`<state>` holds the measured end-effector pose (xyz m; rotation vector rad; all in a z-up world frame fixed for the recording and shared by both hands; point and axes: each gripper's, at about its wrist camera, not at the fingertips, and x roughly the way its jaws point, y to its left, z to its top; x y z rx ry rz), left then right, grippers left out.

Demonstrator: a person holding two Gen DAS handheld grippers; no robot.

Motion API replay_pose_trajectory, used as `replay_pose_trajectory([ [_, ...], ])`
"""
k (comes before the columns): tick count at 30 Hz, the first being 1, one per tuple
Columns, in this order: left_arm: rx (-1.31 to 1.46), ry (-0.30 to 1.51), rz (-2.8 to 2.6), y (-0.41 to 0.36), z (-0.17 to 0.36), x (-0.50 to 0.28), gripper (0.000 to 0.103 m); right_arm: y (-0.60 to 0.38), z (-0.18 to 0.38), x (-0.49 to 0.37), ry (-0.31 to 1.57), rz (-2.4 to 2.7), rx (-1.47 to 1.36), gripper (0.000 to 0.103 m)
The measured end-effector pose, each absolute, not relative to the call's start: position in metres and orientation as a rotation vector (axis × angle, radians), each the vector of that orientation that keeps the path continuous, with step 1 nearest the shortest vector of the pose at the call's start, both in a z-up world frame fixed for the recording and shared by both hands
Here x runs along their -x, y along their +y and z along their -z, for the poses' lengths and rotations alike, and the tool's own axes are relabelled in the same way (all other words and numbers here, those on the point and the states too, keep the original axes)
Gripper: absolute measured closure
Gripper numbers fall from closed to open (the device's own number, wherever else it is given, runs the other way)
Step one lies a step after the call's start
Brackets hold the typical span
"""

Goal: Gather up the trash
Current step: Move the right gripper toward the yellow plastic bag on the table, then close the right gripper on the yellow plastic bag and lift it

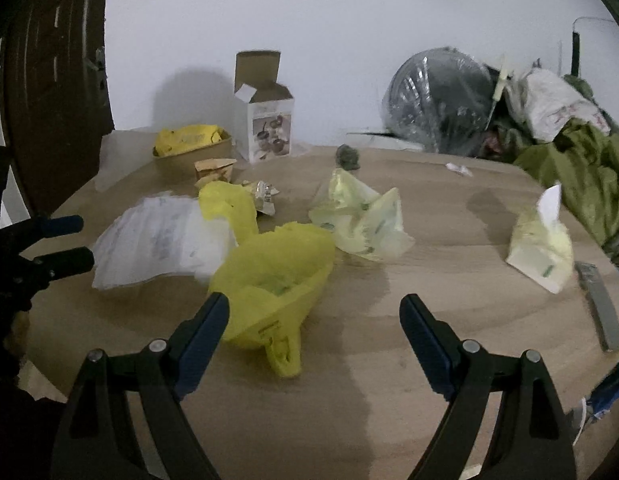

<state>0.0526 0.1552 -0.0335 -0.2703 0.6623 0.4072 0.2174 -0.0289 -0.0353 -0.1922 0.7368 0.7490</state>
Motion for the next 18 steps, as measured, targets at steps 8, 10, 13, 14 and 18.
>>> replay_pose_trajectory([
  [8,0.267,0.686,-0.438,0.171,0.031,-0.074,0.0,0.0,0.061,-0.25,0.853,-0.818,0.112,0.017],
  [10,0.261,0.699,-0.447,0.174,0.031,-0.08,0.0,0.009,0.063,-0.256,0.871,-0.829,0.102,0.017],
  [13,0.26,0.708,-0.451,0.179,0.03,-0.086,0.0,0.019,0.068,-0.262,0.893,-0.858,0.089,0.017],
  [14,0.261,0.709,-0.449,0.18,0.029,-0.088,0.0,0.021,0.071,-0.264,0.903,-0.866,0.085,0.017],
  [18,0.235,0.711,-0.423,0.177,0.024,-0.1,0.0,0.021,0.081,-0.266,0.927,-0.886,0.078,0.028],
])
